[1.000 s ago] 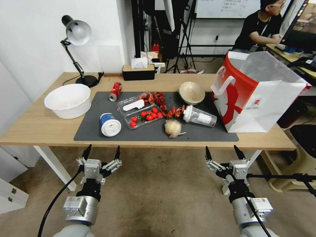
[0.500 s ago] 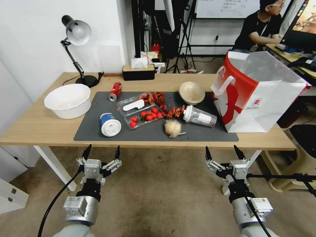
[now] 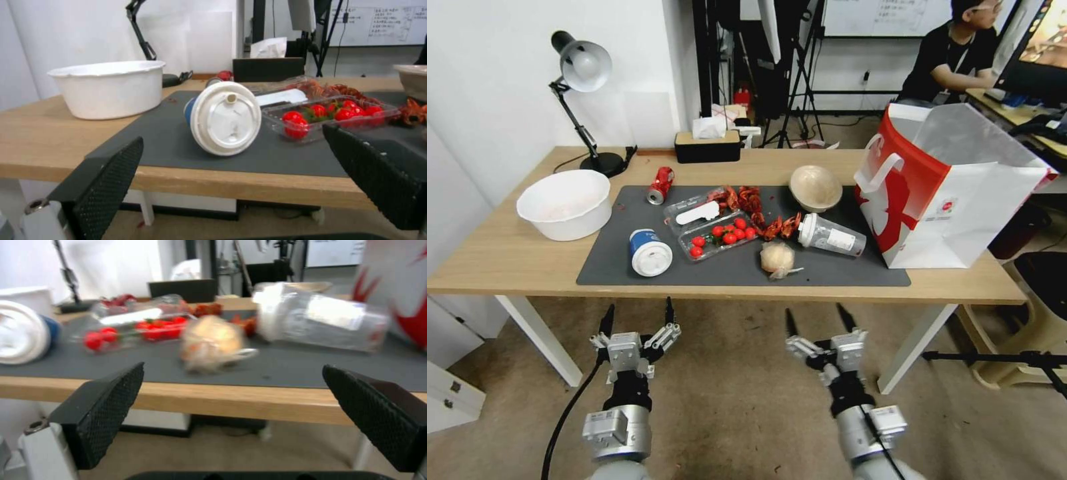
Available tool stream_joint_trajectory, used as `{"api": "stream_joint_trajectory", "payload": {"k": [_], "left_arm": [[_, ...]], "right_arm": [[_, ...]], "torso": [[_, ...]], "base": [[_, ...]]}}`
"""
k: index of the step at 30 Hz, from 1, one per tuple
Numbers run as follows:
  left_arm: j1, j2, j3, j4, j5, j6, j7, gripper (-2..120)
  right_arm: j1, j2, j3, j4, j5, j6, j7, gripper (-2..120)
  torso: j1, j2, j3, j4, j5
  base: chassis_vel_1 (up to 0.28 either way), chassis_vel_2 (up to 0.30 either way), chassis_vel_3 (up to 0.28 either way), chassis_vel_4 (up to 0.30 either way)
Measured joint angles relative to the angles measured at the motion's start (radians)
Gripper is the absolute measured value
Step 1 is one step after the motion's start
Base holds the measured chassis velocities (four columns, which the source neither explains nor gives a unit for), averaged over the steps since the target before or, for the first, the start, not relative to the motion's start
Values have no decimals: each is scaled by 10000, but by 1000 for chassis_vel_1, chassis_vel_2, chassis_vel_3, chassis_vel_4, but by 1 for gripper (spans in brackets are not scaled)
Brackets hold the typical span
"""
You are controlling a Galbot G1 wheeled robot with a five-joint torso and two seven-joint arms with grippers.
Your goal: Pick up the trash from the table and place it into the takeout bag.
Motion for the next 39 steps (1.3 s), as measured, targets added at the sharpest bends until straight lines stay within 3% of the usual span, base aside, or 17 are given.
{"api": "stream_joint_trajectory", "payload": {"k": [2,4,6,39], "left_arm": [[3,-21,19,18,17,-35,-51,100],[-15,-19,22,66,15,-73,-51,100],[-21,-14,23,94,4,-76,-30,100],[-173,64,-31,356,-104,-108,223,100]], "right_arm": [[-42,-39,91,68,12,-75,29,100],[35,50,-78,-51,-67,87,-6,100],[50,60,-75,-60,-80,123,-6,100],[122,28,296,-73,-84,206,55,100]], "torso": [[0,1,0,-4,-22],[-1,1,-1,-4,0],[-1,1,0,-4,-18],[-2,3,-2,-6,-13]], "base": [[0,0,0,0],[0,0,0,0],[0,0,0,0],[0,0,0,0]]}}
